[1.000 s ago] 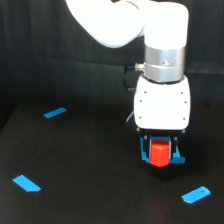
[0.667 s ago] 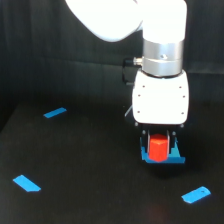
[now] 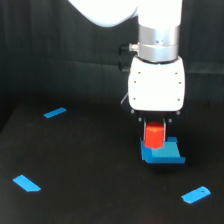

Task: Pick up the red object from the table

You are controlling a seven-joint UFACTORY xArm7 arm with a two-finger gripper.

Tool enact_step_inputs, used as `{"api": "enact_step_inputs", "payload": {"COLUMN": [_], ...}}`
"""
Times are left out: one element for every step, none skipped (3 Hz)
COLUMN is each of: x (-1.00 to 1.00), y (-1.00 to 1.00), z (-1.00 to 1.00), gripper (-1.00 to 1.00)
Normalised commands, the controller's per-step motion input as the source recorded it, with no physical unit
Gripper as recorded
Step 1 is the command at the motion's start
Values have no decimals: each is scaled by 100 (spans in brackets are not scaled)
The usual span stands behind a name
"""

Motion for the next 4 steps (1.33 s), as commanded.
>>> {"api": "enact_step_inputs", "payload": {"x": [-17, -16, -11, -9], "y": [9, 10, 15, 13], "z": [85, 72, 52, 43], "gripper": [-99, -100, -100, -100]}}
